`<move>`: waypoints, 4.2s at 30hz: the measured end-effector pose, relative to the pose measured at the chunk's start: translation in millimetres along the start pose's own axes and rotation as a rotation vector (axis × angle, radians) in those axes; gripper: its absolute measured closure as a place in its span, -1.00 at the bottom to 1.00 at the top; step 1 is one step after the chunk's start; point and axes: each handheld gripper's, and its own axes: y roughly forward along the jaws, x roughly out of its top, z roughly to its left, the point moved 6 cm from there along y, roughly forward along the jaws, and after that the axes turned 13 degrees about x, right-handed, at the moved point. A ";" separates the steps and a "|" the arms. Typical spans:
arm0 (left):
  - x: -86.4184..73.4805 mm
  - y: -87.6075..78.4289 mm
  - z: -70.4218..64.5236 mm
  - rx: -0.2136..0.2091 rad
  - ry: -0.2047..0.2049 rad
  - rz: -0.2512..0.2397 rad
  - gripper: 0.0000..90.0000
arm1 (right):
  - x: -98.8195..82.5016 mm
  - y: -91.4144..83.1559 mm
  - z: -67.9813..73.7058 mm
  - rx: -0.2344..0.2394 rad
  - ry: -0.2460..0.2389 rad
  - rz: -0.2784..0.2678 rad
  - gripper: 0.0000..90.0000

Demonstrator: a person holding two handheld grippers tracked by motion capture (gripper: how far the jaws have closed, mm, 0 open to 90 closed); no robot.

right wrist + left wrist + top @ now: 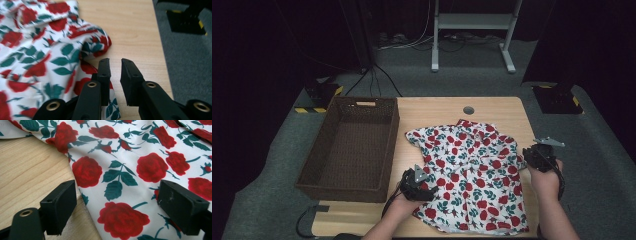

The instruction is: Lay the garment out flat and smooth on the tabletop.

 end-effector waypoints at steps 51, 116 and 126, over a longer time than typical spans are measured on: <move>0.0 -0.7 -0.8 0.007 0.009 -0.007 -0.63 | -16.3 -27.3 3.4 -0.042 -0.064 0.015 0.60; -0.5 -0.8 -1.9 -0.001 0.012 0.001 -0.73 | -89.1 -32.4 77.4 0.203 -0.182 0.097 0.02; 8.1 1.9 0.5 0.005 -0.004 -0.027 -0.39 | -95.5 -31.7 76.4 0.223 -0.182 0.043 0.02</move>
